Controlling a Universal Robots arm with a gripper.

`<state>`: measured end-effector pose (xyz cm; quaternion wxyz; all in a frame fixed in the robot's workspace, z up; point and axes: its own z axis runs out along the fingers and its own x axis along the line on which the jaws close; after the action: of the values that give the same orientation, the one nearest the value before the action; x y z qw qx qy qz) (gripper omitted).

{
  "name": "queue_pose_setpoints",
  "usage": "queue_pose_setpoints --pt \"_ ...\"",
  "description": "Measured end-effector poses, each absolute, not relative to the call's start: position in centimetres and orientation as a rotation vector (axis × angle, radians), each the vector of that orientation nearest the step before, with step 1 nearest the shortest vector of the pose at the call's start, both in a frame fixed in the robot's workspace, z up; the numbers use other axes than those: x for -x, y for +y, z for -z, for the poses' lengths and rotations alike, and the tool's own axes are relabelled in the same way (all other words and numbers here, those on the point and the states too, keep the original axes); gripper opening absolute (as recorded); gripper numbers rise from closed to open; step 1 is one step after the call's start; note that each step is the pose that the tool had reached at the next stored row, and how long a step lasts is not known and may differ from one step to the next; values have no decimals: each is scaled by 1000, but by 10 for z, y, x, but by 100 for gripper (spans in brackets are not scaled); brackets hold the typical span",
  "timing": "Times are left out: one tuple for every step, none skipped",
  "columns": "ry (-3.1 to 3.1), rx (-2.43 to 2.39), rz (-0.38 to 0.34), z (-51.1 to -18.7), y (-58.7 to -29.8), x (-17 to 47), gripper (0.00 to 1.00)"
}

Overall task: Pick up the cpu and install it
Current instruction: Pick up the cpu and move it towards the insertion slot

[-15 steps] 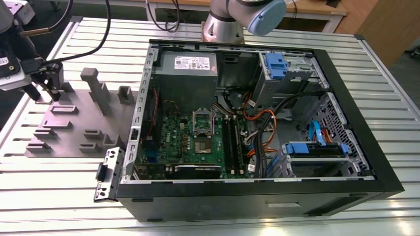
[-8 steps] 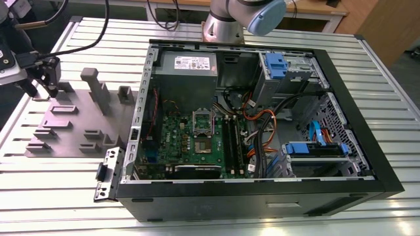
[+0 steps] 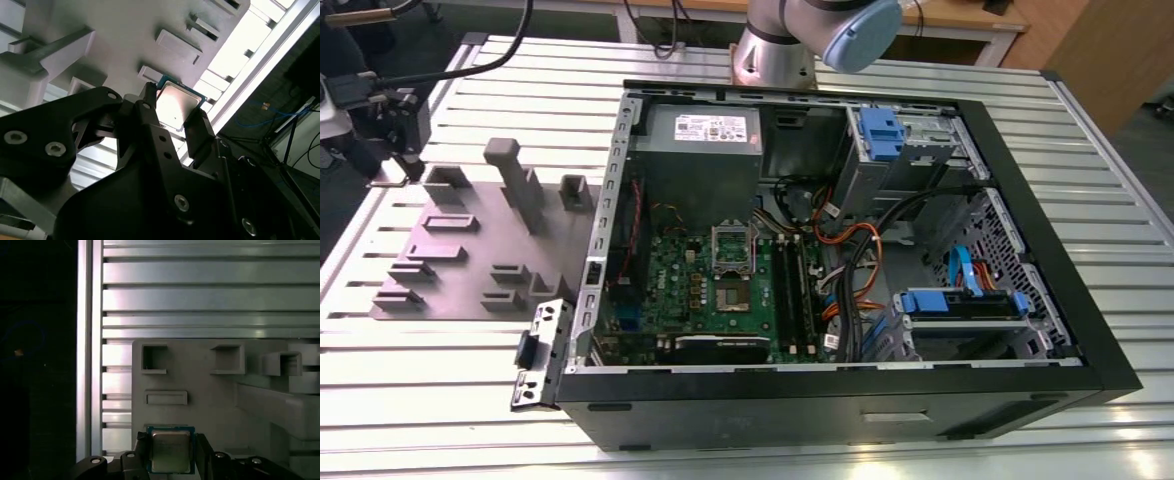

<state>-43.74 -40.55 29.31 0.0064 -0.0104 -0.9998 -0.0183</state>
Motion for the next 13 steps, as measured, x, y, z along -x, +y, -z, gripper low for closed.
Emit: queue_pose_setpoints --pt "-3128 32 58 -293 -406 437 47" --pt "-3128 32 57 -293 -406 437 47" --pt "-3128 32 57 -293 -406 437 47" --pt "-3128 32 57 -293 -406 437 47" --pt "-3128 32 57 -293 -406 437 47" --pt "-3128 32 57 -293 -406 437 47" --pt "-3128 32 57 -293 -406 437 47" --pt "-3128 32 57 -293 -406 437 47" --pt "-3128 32 57 -293 -406 437 47" --pt "-3128 32 57 -293 -406 437 47" --pt "-3128 32 57 -293 -406 437 47" --pt "-3128 32 57 -293 -406 437 47" --pt "-3128 32 56 -293 -406 437 47"
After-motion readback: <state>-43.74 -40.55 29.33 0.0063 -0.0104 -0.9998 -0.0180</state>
